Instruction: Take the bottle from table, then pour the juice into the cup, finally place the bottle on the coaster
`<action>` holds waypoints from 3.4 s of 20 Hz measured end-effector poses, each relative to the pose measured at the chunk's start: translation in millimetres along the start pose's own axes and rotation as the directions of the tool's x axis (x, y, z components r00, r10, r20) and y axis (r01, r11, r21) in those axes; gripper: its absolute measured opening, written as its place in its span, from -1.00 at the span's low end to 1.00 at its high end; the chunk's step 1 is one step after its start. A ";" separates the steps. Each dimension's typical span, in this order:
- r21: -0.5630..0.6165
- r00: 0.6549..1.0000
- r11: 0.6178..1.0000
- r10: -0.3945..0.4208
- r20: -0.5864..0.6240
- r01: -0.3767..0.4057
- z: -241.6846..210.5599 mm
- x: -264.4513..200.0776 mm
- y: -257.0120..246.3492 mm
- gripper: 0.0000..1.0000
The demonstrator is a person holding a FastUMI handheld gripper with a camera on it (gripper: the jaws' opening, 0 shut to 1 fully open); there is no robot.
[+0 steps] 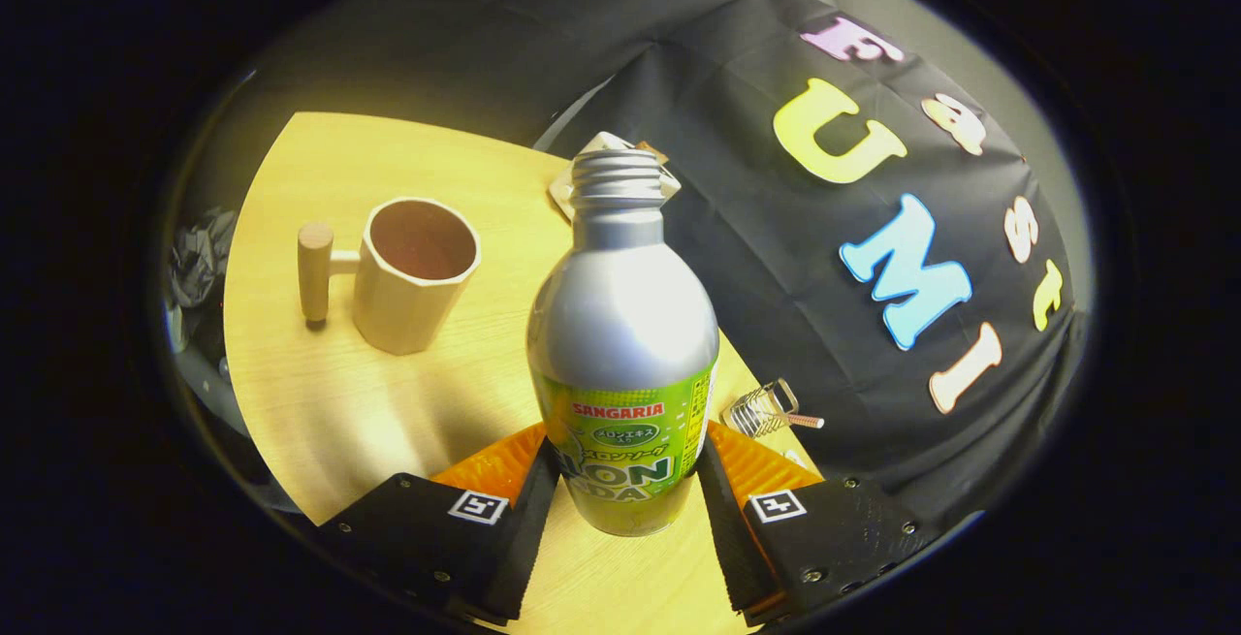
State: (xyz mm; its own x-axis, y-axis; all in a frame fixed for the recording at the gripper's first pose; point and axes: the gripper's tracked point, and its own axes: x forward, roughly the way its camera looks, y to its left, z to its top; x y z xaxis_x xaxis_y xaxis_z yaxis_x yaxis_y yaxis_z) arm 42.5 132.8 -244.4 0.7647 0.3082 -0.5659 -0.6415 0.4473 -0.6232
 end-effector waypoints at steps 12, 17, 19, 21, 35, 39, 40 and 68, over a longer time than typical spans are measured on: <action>-0.289 0.993 0.956 0.018 -0.115 -0.051 3.8 16.3 3.5 0.51; -0.381 0.987 0.921 0.024 -0.160 -0.084 9.8 25.3 3.3 0.52; -0.415 0.985 0.905 0.028 -0.172 -0.098 12.6 26.8 3.4 0.52; -0.453 0.983 0.884 0.032 -0.181 -0.112 15.6 27.8 3.6 0.51; -0.616 0.960 0.764 0.014 -0.281 -0.192 28.0 20.3 -3.6 0.51; -0.649 0.950 0.731 0.000 -0.311 -0.212 27.5 16.8 -6.5 0.51; -0.654 0.947 0.724 -0.002 -0.321 -0.220 27.4 15.9 -7.0 0.51; -0.747 0.895 0.598 -0.107 -0.433 -0.290 38.5 -2.4 -24.7 0.51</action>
State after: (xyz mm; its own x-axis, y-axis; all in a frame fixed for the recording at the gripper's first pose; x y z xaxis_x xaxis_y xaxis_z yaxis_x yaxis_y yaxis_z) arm 58.8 153.3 -206.9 0.7267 -0.1357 -0.6735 -0.6511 -0.4489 -0.6120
